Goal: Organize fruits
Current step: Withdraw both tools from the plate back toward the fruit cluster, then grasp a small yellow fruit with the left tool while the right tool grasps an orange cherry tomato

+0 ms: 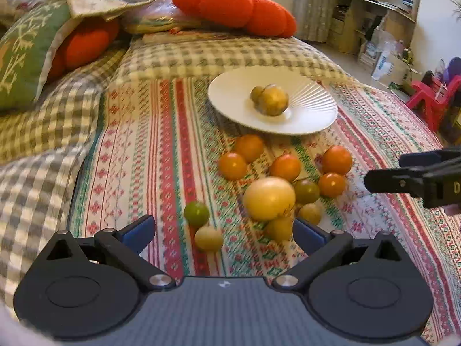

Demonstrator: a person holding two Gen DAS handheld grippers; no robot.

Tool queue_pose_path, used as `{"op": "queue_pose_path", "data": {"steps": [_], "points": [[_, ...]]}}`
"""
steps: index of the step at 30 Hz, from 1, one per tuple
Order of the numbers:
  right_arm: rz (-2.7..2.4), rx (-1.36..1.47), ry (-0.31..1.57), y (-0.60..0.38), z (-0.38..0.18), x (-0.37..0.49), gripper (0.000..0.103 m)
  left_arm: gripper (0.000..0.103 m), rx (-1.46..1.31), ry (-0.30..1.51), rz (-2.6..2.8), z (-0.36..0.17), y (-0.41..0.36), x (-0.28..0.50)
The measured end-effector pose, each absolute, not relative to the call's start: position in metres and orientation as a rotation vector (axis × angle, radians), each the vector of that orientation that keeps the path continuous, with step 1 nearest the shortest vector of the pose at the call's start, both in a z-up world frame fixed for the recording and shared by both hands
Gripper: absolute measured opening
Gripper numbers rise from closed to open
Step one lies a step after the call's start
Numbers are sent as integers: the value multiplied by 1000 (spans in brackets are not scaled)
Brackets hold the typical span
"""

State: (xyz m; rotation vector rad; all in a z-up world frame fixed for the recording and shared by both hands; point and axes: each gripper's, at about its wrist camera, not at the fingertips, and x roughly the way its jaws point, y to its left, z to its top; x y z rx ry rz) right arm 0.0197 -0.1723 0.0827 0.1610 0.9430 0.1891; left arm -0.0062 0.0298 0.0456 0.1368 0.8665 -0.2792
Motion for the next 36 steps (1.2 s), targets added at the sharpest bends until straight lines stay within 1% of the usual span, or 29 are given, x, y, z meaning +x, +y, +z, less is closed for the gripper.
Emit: {"op": "queue_pose_path", "data": {"steps": [4, 8, 14, 19, 31, 33, 35, 36], "points": [[208, 161, 925, -168, 70, 7, 103, 96, 105, 830, -259, 33, 38, -14], [231, 143, 937, -163, 57, 2, 103, 96, 142, 818, -260, 21, 41, -17], [297, 90, 905, -152, 55, -9, 103, 96, 126, 839, -255, 8, 54, -15], [355, 107, 901, -147, 51, -15, 103, 96, 145, 850, -250, -2, 59, -14], [422, -74, 893, -117, 36, -34, 102, 95, 162, 853, -268, -11, 60, -13], [434, -88, 906, -112, 33, -34, 100, 94, 156, 850, -271, -11, 59, -13], [443, -96, 929, -108, 29, -34, 94, 91, 151, 846, -271, -11, 59, -11], [448, -102, 941, -105, 27, -34, 93, 87, 148, 843, -272, -10, 59, -10]]}}
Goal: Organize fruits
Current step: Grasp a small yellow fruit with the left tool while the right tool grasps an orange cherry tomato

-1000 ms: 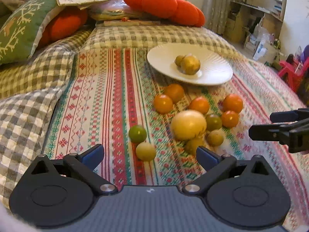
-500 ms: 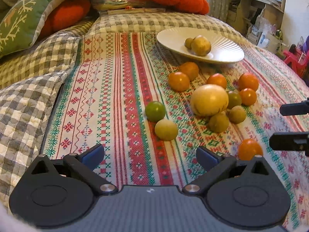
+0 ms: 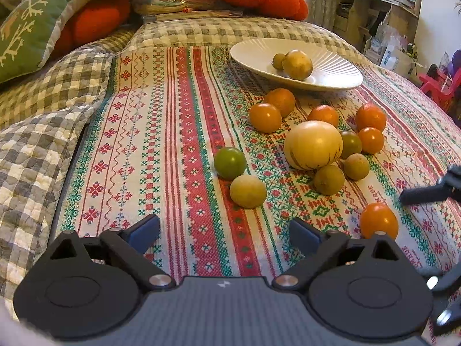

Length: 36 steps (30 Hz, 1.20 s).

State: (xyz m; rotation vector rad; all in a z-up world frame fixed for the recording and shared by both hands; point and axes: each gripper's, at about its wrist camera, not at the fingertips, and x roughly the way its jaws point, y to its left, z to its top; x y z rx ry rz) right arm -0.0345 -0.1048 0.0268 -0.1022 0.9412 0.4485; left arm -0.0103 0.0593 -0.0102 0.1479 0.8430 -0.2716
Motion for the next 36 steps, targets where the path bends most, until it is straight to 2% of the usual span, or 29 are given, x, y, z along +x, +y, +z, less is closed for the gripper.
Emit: {"op": "queue_pose_path", "data": {"steps": [1, 6, 11, 19, 29, 36], "points": [[451, -109, 948, -102, 25, -35, 92, 82, 142, 840, -273, -10, 59, -10], [468, -156, 928, -86, 24, -42, 92, 72, 114, 842, -269, -8, 58, -7], [467, -146, 919, -84, 25, -41, 79, 61, 105, 835, -282, -7, 57, -6], [453, -133, 911, -87, 26, -39, 64, 39, 82, 835, -326, -4, 50, -3], [449, -103, 914, -90, 28, -35, 49, 32, 76, 830, -312, -4, 44, -1], [447, -88, 915, -92, 28, -33, 43, 25, 71, 830, -299, -4, 45, 1]]}}
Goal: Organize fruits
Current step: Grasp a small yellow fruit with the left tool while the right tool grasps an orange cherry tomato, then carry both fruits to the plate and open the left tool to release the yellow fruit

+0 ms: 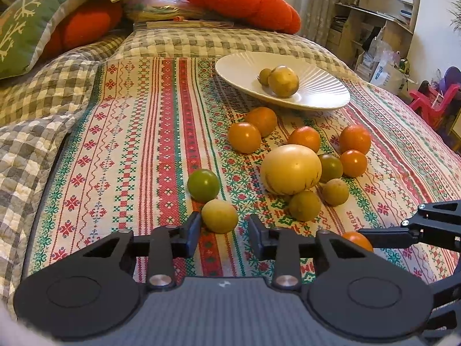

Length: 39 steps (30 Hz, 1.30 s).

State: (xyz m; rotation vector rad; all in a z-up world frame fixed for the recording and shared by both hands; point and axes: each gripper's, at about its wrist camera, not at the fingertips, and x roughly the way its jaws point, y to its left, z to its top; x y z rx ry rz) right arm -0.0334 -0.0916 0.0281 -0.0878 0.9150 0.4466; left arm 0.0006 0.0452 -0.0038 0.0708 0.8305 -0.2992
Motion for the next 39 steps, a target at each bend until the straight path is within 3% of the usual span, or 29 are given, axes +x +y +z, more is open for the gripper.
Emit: {"op": "queue_pose_path", "data": {"steps": [5, 10, 39], "points": [[447, -78, 916, -92, 28, -32, 37, 19, 72, 830, -287, -3, 46, 1], [457, -69, 916, -93, 28, -30, 29, 18, 69, 833, -287, -3, 47, 1], [357, 61, 858, -131, 48, -10, 28, 18, 23, 775, -326, 30, 32, -2]]}}
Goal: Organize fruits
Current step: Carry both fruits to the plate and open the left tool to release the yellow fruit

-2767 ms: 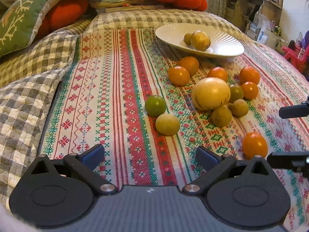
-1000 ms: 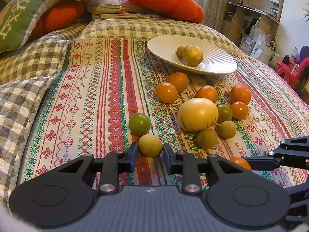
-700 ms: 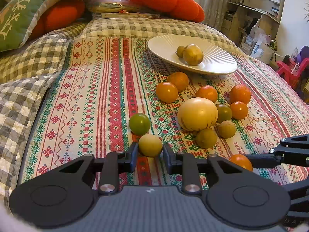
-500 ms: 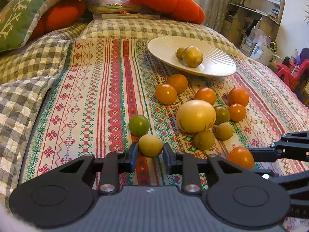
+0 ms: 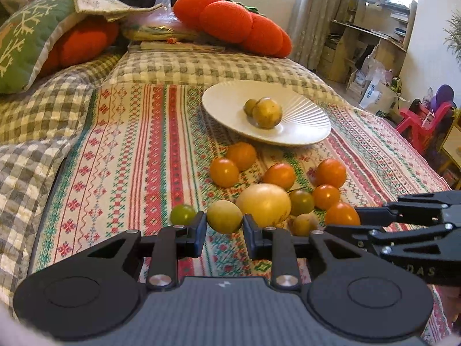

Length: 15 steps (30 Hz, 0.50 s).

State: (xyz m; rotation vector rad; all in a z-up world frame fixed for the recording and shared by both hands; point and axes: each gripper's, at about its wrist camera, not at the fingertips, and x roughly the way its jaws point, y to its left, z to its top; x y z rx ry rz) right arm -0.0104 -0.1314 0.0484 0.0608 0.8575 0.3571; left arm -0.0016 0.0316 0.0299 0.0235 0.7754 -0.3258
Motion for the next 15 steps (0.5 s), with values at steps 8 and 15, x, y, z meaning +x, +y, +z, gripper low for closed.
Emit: {"op": "queue_pose_path", "data": {"steps": [8, 15], "points": [[320, 102, 843, -146, 53, 3, 28, 18, 20, 763, -352, 37, 16, 6], [265, 118, 809, -162, 61, 17, 28, 18, 29, 740, -362, 44, 5, 22]]}}
